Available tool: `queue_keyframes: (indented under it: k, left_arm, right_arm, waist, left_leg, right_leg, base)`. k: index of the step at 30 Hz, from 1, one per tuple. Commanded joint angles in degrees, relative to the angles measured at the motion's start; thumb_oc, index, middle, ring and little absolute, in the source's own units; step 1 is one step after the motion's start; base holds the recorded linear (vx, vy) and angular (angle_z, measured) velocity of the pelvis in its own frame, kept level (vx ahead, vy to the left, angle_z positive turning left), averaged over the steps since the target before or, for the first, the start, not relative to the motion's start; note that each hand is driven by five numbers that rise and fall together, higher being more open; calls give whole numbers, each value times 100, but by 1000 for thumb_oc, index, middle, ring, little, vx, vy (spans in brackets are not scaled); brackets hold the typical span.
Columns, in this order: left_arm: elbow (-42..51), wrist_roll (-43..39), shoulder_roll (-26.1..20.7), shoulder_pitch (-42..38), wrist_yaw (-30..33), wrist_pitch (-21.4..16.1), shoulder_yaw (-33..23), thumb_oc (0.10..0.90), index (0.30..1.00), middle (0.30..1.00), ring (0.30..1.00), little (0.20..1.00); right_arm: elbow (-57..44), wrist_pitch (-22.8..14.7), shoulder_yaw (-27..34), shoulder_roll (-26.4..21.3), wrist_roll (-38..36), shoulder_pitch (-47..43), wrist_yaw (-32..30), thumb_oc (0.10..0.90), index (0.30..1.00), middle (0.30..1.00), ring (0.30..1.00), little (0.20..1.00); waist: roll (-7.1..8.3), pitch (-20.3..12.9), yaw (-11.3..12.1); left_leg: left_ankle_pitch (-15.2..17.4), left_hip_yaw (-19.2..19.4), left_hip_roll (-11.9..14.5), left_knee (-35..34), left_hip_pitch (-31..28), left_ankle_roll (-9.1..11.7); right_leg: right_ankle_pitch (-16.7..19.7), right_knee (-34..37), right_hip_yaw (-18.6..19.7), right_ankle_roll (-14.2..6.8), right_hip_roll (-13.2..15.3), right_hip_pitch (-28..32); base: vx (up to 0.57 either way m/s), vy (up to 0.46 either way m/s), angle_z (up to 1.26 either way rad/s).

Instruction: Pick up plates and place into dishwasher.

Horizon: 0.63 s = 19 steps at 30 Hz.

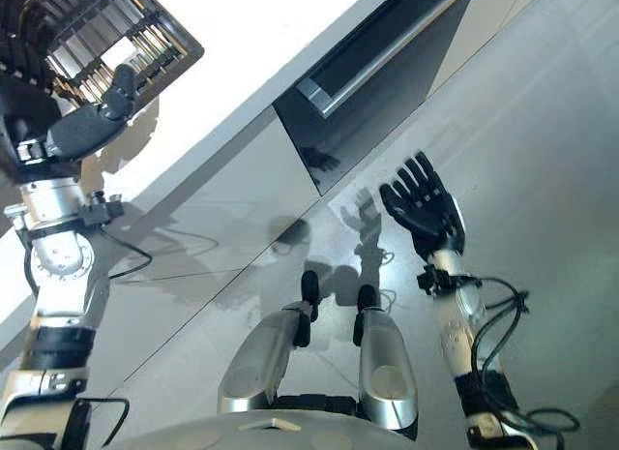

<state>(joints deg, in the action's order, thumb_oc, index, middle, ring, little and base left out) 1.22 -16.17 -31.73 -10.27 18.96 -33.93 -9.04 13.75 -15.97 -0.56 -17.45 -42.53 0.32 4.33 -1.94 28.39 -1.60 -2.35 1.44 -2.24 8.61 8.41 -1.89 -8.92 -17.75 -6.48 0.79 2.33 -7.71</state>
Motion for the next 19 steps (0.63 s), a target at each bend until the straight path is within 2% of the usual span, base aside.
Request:
queue_keyframes:
  k: [1,2,3,5,8,10,13,15,19]
  left_arm:
    - [-47,-201,317,452,-208,-173,-66,800,900,900,900,900]
    - [-67,-254,332,459,-260,-152,-74,800,900,900,900,900]
    - [-127,-368,370,468,-361,-103,-67,800,900,900,900,900]
    - [-134,-517,406,500,-526,0,-83,800,900,900,900,900]
    - [-180,-591,505,488,-706,139,-21,800,900,900,900,900]
    - [-224,-742,506,413,-845,259,45,800,900,900,900,900]
    - [-319,-873,575,267,-1033,400,173,800,900,900,900,900]
    - [-299,-885,592,173,-1017,541,324,800,900,900,900,900]
    - [-314,-877,689,150,-1016,575,510,800,900,900,900,900]
  right_arm:
    - [-165,-1149,196,153,1103,-88,-896,800,900,900,900,900]
    - [-27,-1162,222,159,1173,-49,-969,800,900,900,900,900]
    - [317,-1110,277,139,1552,27,-1229,800,900,900,900,900]
    - [765,-816,271,83,1736,143,-1418,800,900,900,900,900]
    - [1791,-11,189,70,1764,297,-1403,800,900,900,900,900]
    - [2761,634,137,115,1776,375,-1058,800,900,900,900,900]
    - [4096,1281,129,200,2023,380,-902,800,900,900,900,900]
    - [4501,1531,67,214,1970,385,-925,800,900,900,900,900]
    - [4666,1717,-4,334,1730,367,-704,800,900,900,900,900]
  waist:
    - [81,-838,-76]
    - [78,-879,-81]
    - [75,-991,-86]
    - [74,-1117,-76]
    - [83,-1324,-55]
    - [90,-1436,-29]
    - [108,-1533,26]
    - [123,-1580,51]
    - [93,-1694,31]
  left_leg:
    - [398,80,-293,-407,-567,-92]
    - [390,64,-295,-481,-640,-89]
    - [387,43,-296,-603,-767,-85]
    - [374,11,-293,-765,-924,-85]
    - [375,6,-283,-957,-1116,-76]
    - [370,3,-277,-1098,-1236,-74]
    - [374,-21,-261,-1245,-1396,-81]
    - [373,-34,-259,-1301,-1472,-78]
    - [399,-33,-273,-1335,-1582,-70]
  right_leg:
    - [645,869,128,-311,-137,165]
    - [665,951,128,-323,-140,245]
    - [695,1075,109,-353,-132,378]
    - [722,1200,82,-384,-128,528]
    - [731,1317,54,-412,-131,714]
    - [714,1379,18,-421,-138,845]
    - [686,1446,-49,-420,-164,1008]
    - [725,1565,-92,-417,-184,1110]
    - [816,1818,-68,-401,-241,1282]
  base:
    - [68,53,0]
    - [75,55,-1]
    - [74,45,-1]
    - [66,38,1]
    - [42,14,5]
    - [10,-5,12]
    - [-14,-24,15]
    - [-16,-20,12]
    - [-5,-1,2]
